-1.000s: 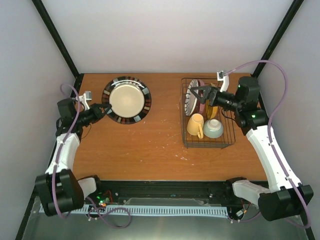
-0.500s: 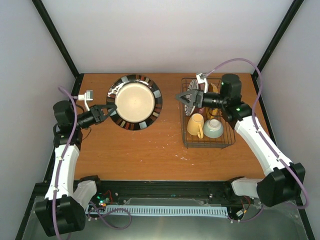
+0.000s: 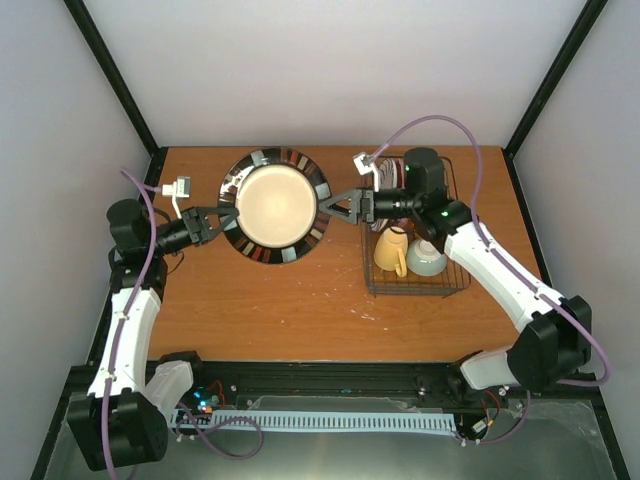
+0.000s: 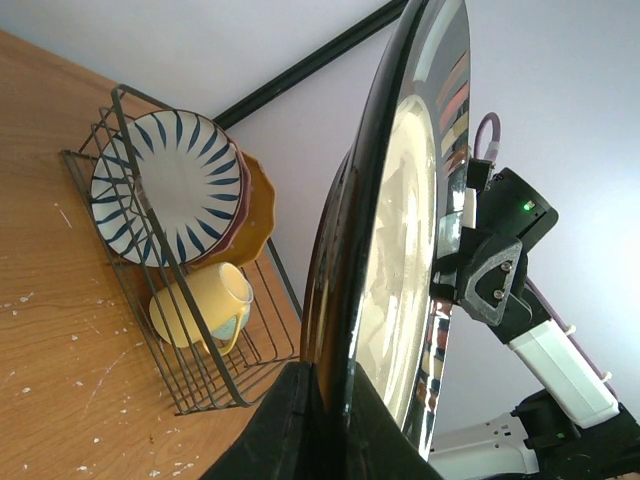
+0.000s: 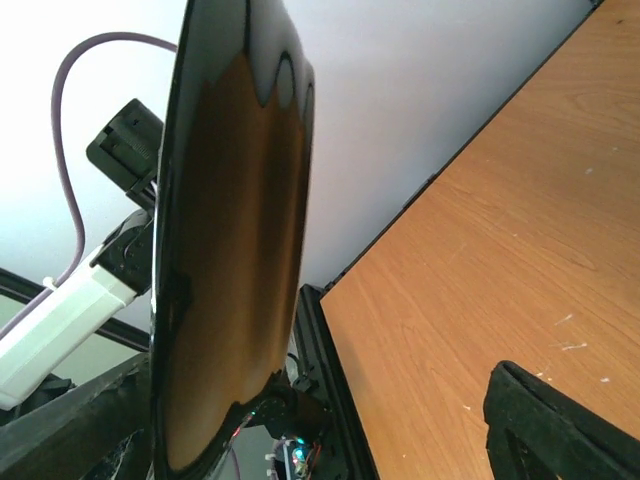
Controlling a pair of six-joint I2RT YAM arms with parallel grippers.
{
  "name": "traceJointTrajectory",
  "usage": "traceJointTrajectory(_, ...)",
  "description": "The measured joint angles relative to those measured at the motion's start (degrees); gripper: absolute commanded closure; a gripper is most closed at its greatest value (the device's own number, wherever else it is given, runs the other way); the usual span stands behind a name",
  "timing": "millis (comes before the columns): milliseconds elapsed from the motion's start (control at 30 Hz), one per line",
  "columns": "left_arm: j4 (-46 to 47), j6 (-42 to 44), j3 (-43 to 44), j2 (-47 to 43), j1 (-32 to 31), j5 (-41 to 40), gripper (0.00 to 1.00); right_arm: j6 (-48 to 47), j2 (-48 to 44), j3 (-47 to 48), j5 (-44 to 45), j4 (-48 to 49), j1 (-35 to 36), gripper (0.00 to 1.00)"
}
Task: Load the mixed dishes into the dish rack
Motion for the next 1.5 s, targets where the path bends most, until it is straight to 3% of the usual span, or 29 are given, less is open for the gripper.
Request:
traceJointTrajectory(100, 0.66, -0.44, 0.0, 0.37, -0.02, 0.11, 1.0, 0.63, 1.6, 1.11, -0.13, 1.57, 1.53, 0.19)
traceJointTrajectory(233, 0.9, -0.87, 0.0, 0.79, -0.04, 0.17, 0.99, 2.73, 4.24, 2.51, -0.44, 5.22, 4.17, 0.37)
traceJointTrajectory(300, 1.03, -1.01, 0.0, 0.87, -0.04, 0.17, 0.99, 3.98, 5.66, 3.63, -0.74, 6.71, 5.7, 0.52)
traceJointTrajectory(367, 1.03, -1.01, 0.0, 0.92, -0.04, 0.15, 0.99, 4.76, 7.13, 4.87, -1.55, 8.11, 7.23, 0.94)
traceJointTrajectory(400, 1.01, -1.03, 0.0, 0.92, -0.04, 0.09, 0.99, 5.4, 7.96, 5.57, -1.6, 8.83, 8.07, 0.97)
traceJointTrajectory(567, 2.03, 2.34, 0.46, 0.0, 0.44, -3.23, 0.97, 7.45, 10.73, 5.95, 5.99, 9.25, 8.39, 0.97)
traceJointTrajectory(667, 1.31, 3.37, 0.35, 0.68, 0.5, -3.65, 0.86, 7.56, 10.69, 5.95, 6.86, 8.85, 8.57, 0.97)
traceJointTrajectory(800, 0.76, 3.04, 0.5, 0.68, 0.22, -2.93, 0.47, 7.26, 9.92, 5.92, 6.6, 7.45, 8.9, 0.97)
traceJointTrajectory(833, 0.09, 3.28, 0.68, 0.68, 0.04, -2.99, 0.33, 7.13, 9.62, 5.92, 6.6, 6.6, 9.18, 0.97)
traceJointTrajectory(867, -1.07, 3.8, 1.07, 0.68, -0.04, -3.23, 0.1, 7.04, 9.25, 5.92, 6.86, 5.73, 9.29, 0.97)
traceJointTrajectory(900, -2.36, 4.57, 1.6, 0.74, -0.11, -3.67, 0.01, 6.93, 8.68, 5.9, 7.45, 4.57, 9.4, 0.97)
traceJointTrajectory(1033, -9.99, 9.03, 5.92, 0.96, -0.13, -8.24, 0.0, 5.88, 5.57, 5.88, 12.11, -0.22, 8.46, 0.97)
traceJointTrajectory(1200, -18.71, 14.91, 11.61, -1.09, -0.13, -19.93, 0.0, 2.67, 0.02, 5.92, 23.37, -7.32, 5.51, 0.97)
traceJointTrajectory(1500, -23.98, 21.07, 11.58, -4.74, -0.13, -34.23, 0.0, -9.27, -9.75, 8.37, 65.61, -27.85, 2.56, 0.97)
